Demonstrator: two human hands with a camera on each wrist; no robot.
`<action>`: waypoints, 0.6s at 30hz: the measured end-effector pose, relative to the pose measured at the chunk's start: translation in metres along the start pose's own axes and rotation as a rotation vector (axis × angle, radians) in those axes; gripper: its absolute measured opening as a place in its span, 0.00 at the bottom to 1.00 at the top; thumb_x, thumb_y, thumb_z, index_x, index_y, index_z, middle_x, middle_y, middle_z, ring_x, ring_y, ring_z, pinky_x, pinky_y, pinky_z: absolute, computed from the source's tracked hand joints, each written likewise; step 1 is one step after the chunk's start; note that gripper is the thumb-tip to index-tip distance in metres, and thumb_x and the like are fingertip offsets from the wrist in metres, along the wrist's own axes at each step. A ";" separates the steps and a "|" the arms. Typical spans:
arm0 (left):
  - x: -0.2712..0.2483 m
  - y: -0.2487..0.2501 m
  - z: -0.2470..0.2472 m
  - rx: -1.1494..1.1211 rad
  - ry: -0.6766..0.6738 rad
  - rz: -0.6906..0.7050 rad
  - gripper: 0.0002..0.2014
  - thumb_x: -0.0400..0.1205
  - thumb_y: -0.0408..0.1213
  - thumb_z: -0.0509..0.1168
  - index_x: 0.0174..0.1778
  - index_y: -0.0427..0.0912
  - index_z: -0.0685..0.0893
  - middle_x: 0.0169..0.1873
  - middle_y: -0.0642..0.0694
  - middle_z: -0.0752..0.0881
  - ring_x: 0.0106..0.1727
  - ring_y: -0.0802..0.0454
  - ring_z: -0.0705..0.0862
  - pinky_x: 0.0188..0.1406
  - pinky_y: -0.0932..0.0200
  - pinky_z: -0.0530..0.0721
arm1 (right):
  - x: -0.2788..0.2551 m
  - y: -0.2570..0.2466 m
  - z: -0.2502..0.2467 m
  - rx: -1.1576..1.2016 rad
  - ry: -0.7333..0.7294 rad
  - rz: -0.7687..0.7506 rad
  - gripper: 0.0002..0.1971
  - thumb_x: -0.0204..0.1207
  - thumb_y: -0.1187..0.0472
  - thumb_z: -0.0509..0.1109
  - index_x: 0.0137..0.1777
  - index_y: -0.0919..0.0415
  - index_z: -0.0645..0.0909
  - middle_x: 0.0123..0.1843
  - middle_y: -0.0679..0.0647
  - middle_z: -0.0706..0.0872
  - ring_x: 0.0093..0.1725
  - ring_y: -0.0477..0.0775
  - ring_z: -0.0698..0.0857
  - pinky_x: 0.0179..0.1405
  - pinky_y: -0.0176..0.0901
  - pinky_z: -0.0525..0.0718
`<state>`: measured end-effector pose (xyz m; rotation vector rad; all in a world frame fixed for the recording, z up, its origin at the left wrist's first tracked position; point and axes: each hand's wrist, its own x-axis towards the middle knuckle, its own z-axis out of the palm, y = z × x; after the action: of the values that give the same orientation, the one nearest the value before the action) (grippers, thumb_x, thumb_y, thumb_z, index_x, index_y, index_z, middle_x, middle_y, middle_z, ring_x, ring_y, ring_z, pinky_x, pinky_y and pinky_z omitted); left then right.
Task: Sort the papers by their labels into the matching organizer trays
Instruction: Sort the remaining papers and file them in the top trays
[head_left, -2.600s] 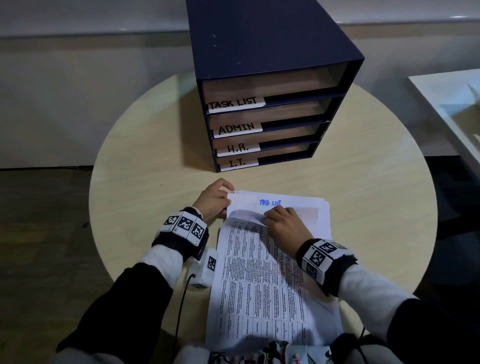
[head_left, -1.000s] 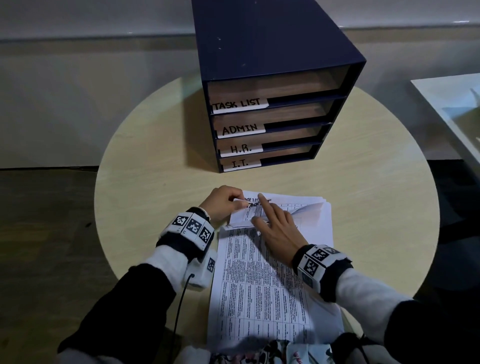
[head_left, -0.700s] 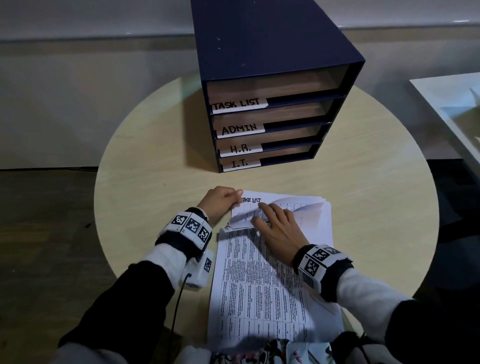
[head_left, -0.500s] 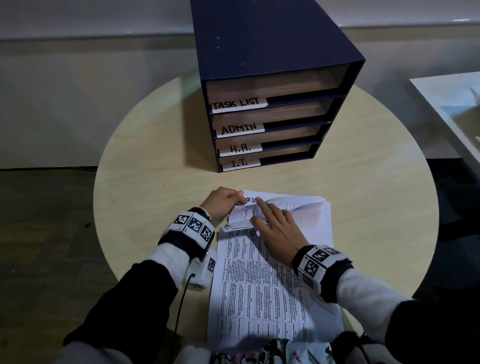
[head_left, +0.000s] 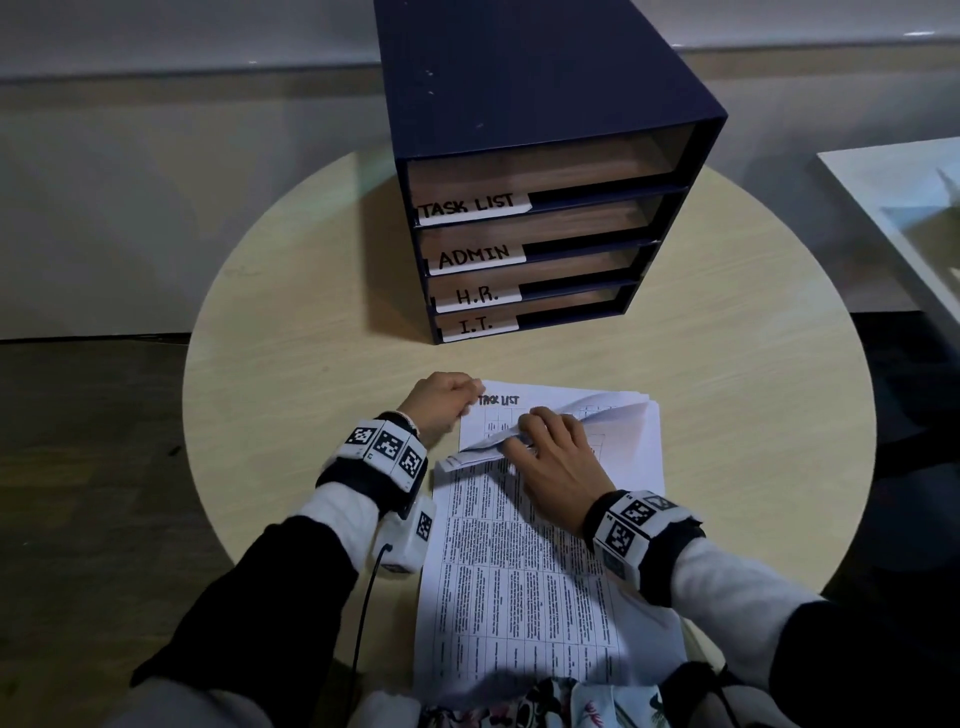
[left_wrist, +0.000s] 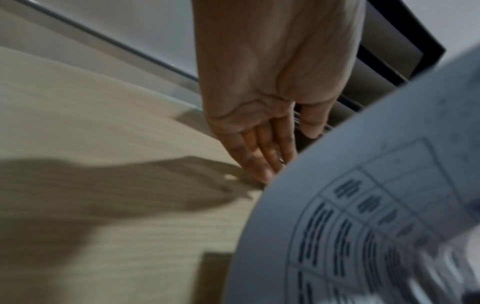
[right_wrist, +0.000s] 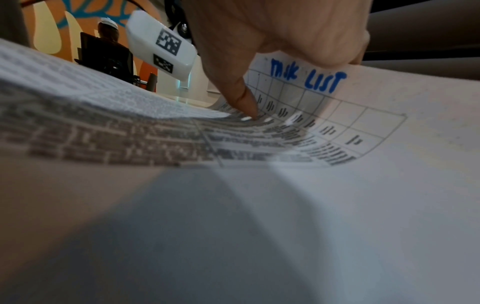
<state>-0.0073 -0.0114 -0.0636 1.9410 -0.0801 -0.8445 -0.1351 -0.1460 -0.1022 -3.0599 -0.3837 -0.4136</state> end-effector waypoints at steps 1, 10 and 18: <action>0.001 -0.001 0.002 0.110 0.039 0.062 0.14 0.85 0.37 0.58 0.50 0.30 0.84 0.40 0.44 0.79 0.44 0.47 0.76 0.43 0.57 0.77 | 0.000 -0.001 -0.001 -0.002 0.010 -0.001 0.30 0.44 0.67 0.76 0.48 0.55 0.69 0.48 0.56 0.78 0.50 0.59 0.76 0.45 0.49 0.81; -0.003 0.002 0.003 0.486 0.098 0.150 0.15 0.84 0.31 0.58 0.66 0.36 0.80 0.60 0.37 0.77 0.65 0.41 0.76 0.66 0.53 0.74 | 0.003 -0.002 -0.008 -0.009 0.059 0.005 0.39 0.46 0.65 0.78 0.60 0.50 0.69 0.43 0.53 0.82 0.38 0.55 0.82 0.43 0.47 0.75; -0.023 0.010 0.008 0.303 -0.022 0.223 0.07 0.77 0.29 0.69 0.33 0.35 0.83 0.24 0.49 0.78 0.26 0.56 0.74 0.30 0.64 0.72 | 0.006 0.000 -0.009 0.033 0.059 0.124 0.49 0.42 0.67 0.82 0.69 0.67 0.68 0.38 0.50 0.82 0.34 0.52 0.81 0.37 0.44 0.83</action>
<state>-0.0261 -0.0134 -0.0455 2.1542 -0.4520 -0.7362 -0.1319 -0.1451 -0.0914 -3.0100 -0.1955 -0.4853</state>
